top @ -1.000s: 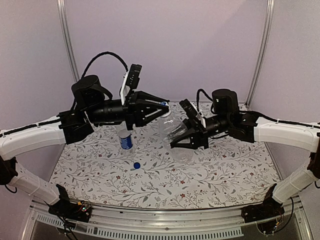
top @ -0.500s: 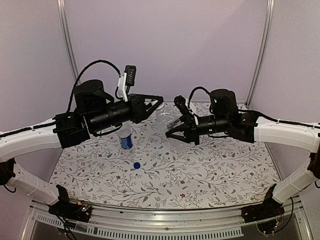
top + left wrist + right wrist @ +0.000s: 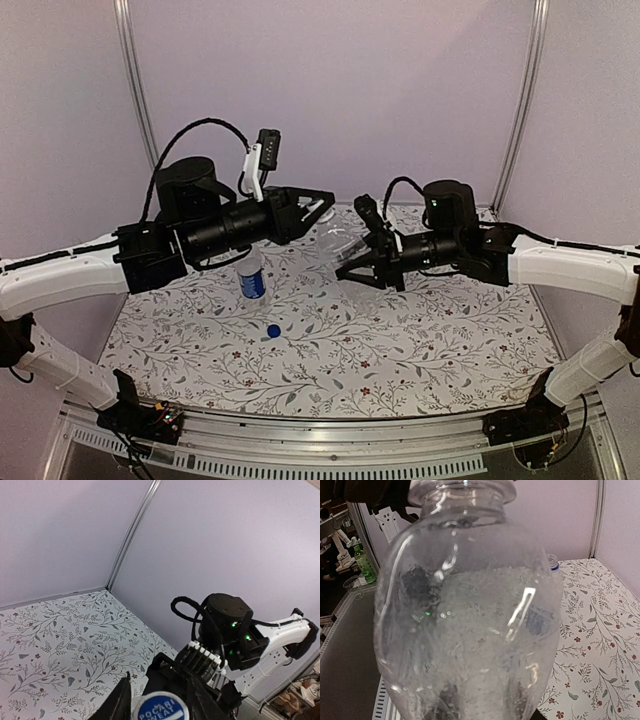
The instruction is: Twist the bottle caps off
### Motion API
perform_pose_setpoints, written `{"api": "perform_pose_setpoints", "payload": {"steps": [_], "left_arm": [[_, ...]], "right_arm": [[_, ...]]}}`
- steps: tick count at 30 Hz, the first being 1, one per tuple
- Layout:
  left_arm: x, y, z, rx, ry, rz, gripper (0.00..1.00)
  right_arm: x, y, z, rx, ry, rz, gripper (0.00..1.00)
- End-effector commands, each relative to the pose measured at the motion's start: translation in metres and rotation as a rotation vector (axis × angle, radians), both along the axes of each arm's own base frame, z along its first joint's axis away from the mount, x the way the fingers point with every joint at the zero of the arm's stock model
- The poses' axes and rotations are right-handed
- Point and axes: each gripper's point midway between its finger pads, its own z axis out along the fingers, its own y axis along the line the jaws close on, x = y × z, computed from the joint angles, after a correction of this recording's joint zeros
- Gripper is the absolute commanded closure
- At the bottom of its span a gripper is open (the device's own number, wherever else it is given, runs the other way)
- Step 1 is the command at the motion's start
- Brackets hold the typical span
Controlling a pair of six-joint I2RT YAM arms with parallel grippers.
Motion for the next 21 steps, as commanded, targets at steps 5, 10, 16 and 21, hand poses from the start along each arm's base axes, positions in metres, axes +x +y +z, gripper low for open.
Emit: {"api": "perform_pose_setpoints", "payload": {"steps": [5, 10, 16, 21], "left_arm": [[-0.005, -0.004, 0.026, -0.064, -0.062, -0.040, 0.49], [-0.010, 0.000, 0.030, -0.063, -0.089, -0.058, 0.36], [-0.017, 0.009, 0.038, -0.077, -0.131, -0.082, 0.27], [-0.025, 0.018, 0.046, -0.113, -0.165, -0.134, 0.19]], "right_arm": [[-0.023, -0.003, 0.020, 0.064, -0.028, 0.113, 0.76], [-0.025, -0.003, 0.020, 0.066, -0.024, 0.121, 0.76], [-0.025, -0.004, 0.017, 0.062, -0.018, 0.122, 0.76], [-0.026, -0.003, 0.014, 0.059, -0.010, 0.129, 0.76]]}}
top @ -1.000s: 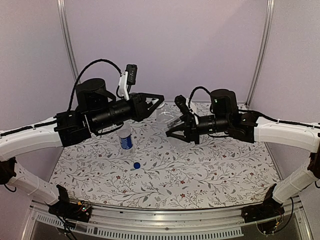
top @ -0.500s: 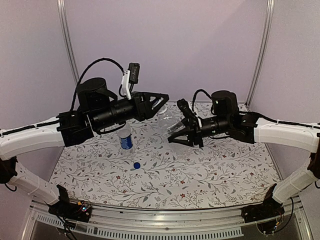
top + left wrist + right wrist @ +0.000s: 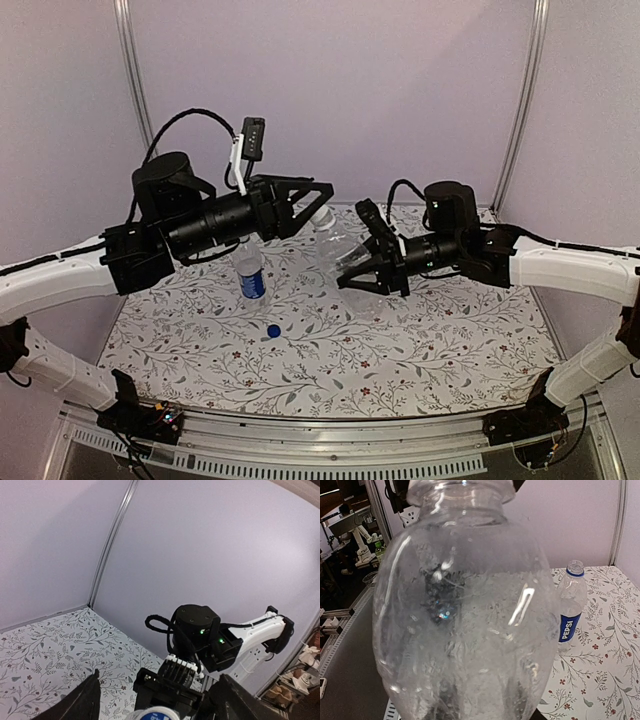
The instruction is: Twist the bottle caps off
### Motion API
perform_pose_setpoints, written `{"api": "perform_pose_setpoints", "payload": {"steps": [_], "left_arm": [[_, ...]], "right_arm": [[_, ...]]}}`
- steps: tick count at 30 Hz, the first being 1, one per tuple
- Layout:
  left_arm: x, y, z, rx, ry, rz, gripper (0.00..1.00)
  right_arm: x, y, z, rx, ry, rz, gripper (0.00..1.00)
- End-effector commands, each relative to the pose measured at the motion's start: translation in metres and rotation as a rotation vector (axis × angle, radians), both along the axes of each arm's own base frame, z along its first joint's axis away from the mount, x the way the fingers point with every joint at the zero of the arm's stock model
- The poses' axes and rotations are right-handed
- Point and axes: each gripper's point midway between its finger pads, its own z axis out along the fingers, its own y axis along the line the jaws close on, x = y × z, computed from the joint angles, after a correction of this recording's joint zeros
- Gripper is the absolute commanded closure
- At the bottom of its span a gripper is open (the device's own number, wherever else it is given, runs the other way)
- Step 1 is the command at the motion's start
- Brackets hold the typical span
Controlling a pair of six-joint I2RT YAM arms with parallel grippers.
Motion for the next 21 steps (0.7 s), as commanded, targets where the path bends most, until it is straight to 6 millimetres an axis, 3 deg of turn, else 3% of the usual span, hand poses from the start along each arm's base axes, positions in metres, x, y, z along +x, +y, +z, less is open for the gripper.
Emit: {"api": "perform_pose_setpoints", "payload": {"steps": [1, 12, 21], "left_arm": [[-0.007, 0.014, 0.015, -0.048, -0.067, -0.049, 0.17], [-0.025, 0.011, 0.012, -0.012, -0.190, -0.235, 0.13], [-0.037, -0.006, -0.003, 0.023, -0.189, -0.378, 0.24]], "right_arm": [[-0.006, -0.002, 0.010, 0.033, -0.026, 0.023, 0.76], [-0.030, -0.004, 0.012, 0.058, 0.003, 0.170, 0.76], [-0.032, -0.004, 0.013, 0.061, 0.008, 0.189, 0.76]]}}
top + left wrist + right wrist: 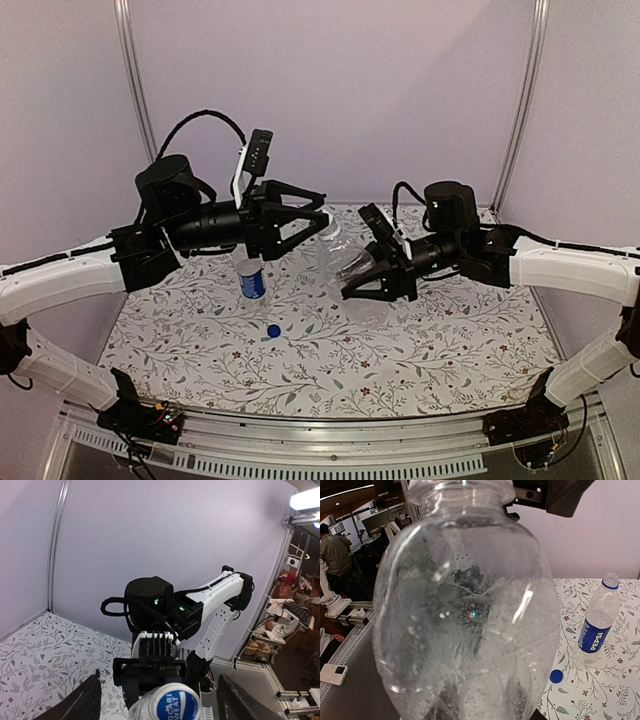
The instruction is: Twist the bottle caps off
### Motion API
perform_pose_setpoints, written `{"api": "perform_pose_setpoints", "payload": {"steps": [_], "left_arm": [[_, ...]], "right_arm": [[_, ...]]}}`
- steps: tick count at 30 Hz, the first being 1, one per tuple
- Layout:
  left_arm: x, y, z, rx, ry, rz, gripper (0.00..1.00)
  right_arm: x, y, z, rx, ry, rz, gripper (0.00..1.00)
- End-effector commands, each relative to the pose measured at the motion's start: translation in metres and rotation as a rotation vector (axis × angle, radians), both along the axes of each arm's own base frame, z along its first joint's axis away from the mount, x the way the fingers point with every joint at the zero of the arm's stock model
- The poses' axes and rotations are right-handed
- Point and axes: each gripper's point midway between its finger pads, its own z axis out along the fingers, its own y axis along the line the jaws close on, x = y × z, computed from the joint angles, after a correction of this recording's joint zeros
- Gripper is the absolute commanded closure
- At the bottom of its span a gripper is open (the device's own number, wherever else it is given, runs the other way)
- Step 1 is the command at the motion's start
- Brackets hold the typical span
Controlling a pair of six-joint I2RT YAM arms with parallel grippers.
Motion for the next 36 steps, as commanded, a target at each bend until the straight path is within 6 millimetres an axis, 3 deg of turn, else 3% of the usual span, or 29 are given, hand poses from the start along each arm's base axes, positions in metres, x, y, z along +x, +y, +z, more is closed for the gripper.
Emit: {"api": "perform_pose_setpoints", "payload": {"steps": [1, 14, 23, 31, 36], "left_arm": [[-0.008, -0.004, 0.003, 0.000, -0.034, -0.076, 0.26], [-0.010, -0.006, -0.001, 0.011, -0.028, -0.097, 0.55], [-0.014, -0.004, 0.007, -0.004, -0.034, -0.110, 0.76], [-0.014, 0.004, 0.018, -0.030, -0.041, -0.085, 0.80], [-0.003, 0.020, 0.027, -0.070, -0.037, 0.035, 0.81]], "right_arm": [[-0.005, -0.001, 0.006, 0.025, -0.018, 0.028, 0.76], [-0.002, 0.000, 0.001, 0.011, -0.015, 0.016, 0.76], [0.001, 0.000, -0.003, 0.000, -0.018, -0.002, 0.76], [0.003, 0.000, -0.006, -0.005, -0.022, -0.015, 0.77], [0.005, 0.000, -0.010, -0.014, -0.022, -0.030, 0.77]]}}
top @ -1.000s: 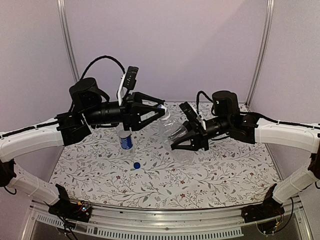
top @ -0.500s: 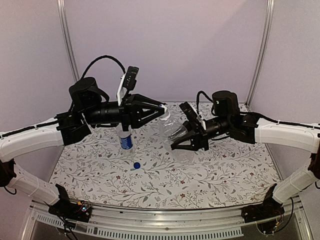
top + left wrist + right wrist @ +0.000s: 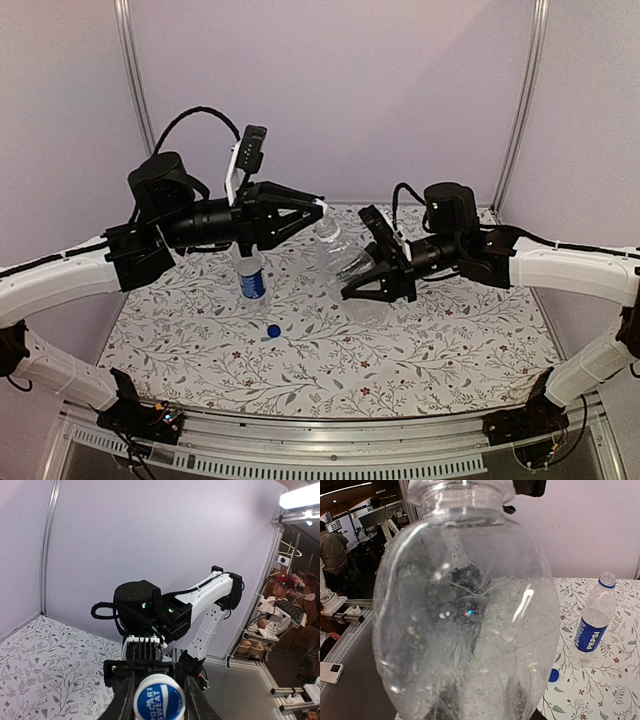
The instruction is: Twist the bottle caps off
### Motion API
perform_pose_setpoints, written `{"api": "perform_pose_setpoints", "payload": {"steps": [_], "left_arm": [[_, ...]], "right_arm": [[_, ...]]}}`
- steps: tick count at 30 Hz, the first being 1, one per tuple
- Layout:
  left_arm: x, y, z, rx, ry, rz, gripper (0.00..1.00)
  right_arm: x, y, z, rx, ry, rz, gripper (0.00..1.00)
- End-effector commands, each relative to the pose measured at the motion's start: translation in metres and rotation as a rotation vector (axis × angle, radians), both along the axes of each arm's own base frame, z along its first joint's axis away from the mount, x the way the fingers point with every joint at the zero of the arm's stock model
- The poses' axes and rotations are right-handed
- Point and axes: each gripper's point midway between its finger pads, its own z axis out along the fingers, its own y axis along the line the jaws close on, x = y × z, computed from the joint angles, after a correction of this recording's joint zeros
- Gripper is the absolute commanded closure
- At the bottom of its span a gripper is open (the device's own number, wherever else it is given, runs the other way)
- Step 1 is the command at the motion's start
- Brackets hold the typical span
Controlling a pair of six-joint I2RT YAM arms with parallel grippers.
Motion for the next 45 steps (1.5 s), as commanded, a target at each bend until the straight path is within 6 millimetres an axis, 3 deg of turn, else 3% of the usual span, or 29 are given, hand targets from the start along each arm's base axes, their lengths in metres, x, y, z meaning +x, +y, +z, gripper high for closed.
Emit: {"api": "perform_pose_setpoints", "payload": {"steps": [1, 5, 10, 16, 29, 37, 45], "left_arm": [[0.011, 0.026, 0.027, -0.086, -0.025, 0.131, 0.81], [0.019, 0.042, 0.029, -0.122, -0.011, 0.207, 0.81], [0.036, 0.041, 0.005, -0.025, 0.012, 0.293, 0.82], [0.061, 0.035, -0.048, 0.136, 0.047, 0.393, 0.81], [0.077, -0.005, -0.179, 0.437, 0.081, 0.409, 0.78], [0.077, -0.031, -0.256, 0.613, 0.099, 0.394, 0.76], [0.075, -0.050, -0.309, 0.708, 0.122, 0.365, 0.74]], "right_arm": [[0.004, -0.001, -0.009, -0.015, -0.002, -0.028, 0.77], [0.005, -0.002, -0.008, -0.015, -0.002, -0.040, 0.77], [0.009, -0.007, 0.004, 0.005, -0.021, -0.071, 0.77], [0.014, -0.020, 0.028, 0.044, -0.054, -0.135, 0.77], [0.046, -0.052, 0.062, 0.096, -0.076, -0.384, 0.68], [0.062, -0.065, 0.063, 0.095, -0.056, -0.496, 0.64], [0.065, -0.071, 0.061, 0.095, -0.051, -0.523, 0.63]]}}
